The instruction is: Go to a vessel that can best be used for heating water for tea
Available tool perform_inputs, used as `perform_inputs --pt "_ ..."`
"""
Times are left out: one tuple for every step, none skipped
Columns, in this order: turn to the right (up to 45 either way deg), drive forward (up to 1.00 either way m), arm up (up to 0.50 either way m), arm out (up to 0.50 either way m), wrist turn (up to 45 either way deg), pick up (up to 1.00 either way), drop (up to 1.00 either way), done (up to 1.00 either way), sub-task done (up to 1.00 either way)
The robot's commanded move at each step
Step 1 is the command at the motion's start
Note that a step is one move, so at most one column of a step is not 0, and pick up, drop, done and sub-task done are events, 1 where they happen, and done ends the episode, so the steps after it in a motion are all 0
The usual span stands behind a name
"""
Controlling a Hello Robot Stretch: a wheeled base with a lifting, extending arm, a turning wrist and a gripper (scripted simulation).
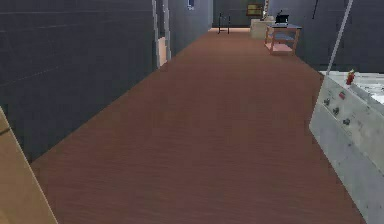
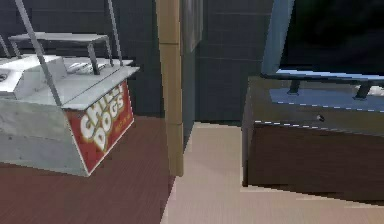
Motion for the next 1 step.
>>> perform_inputs --pt "-3.0 0.0 0.0 0.0 0.0 0.0 0.0 0.0 0.0"
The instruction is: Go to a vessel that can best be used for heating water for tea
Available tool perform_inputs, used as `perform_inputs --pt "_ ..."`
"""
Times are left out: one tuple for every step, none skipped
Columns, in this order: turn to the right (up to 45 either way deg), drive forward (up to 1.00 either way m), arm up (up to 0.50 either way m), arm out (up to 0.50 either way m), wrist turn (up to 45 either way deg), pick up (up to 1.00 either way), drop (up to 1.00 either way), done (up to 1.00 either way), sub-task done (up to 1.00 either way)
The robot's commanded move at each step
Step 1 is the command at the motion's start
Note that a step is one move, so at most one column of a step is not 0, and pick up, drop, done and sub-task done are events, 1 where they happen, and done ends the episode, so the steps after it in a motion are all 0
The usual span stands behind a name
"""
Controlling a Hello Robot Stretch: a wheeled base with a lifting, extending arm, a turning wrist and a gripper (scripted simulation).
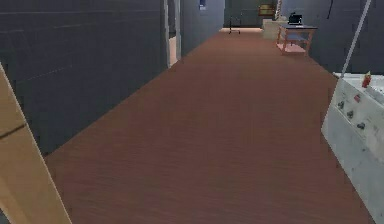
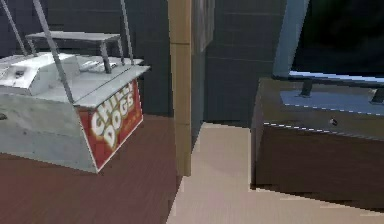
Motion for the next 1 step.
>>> perform_inputs --pt "0.0 1.0 0.0 0.0 0.0 0.0 0.0 0.0 0.0"
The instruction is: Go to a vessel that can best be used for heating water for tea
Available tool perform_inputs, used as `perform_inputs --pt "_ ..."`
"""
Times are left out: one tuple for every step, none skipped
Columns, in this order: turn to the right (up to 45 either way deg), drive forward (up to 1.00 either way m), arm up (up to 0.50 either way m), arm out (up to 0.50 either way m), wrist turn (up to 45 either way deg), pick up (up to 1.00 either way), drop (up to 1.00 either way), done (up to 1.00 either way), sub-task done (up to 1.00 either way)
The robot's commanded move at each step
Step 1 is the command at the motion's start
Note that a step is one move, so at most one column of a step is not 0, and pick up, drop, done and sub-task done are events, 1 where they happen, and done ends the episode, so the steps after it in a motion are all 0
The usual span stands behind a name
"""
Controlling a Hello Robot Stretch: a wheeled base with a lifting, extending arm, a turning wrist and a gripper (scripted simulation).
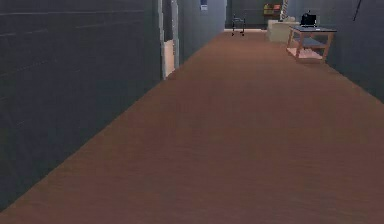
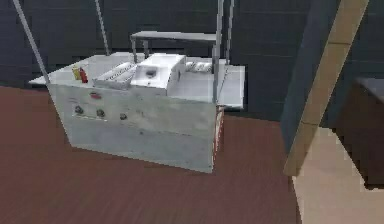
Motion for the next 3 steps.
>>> perform_inputs --pt "0.0 1.0 0.0 0.0 0.0 0.0 0.0 0.0 0.0" --pt "0.0 1.0 0.0 0.0 0.0 0.0 0.0 0.0 0.0" --pt "0.0 1.0 0.0 0.0 0.0 0.0 0.0 0.0 0.0"
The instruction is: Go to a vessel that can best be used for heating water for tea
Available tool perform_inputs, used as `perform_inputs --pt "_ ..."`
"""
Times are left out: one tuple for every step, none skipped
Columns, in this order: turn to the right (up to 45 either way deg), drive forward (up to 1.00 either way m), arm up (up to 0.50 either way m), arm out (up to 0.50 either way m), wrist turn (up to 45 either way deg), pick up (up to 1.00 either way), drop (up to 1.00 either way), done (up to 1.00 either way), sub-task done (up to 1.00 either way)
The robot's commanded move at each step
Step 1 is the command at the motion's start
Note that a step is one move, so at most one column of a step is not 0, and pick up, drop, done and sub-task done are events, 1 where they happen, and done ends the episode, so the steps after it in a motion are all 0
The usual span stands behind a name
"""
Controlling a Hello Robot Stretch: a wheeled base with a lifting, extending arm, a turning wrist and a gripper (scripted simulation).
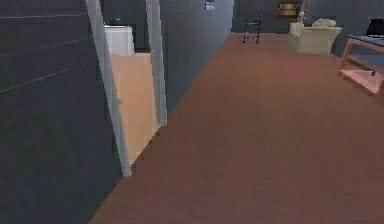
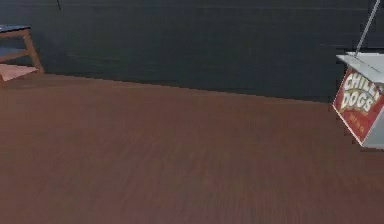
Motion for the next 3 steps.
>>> perform_inputs --pt "-3.0 0.0 0.0 0.0 0.0 0.0 0.0 0.0 0.0" --pt "0.0 1.0 0.0 0.0 0.0 0.0 0.0 0.0 0.0" --pt "-3.0 0.0 0.0 0.0 0.0 0.0 0.0 0.0 0.0"
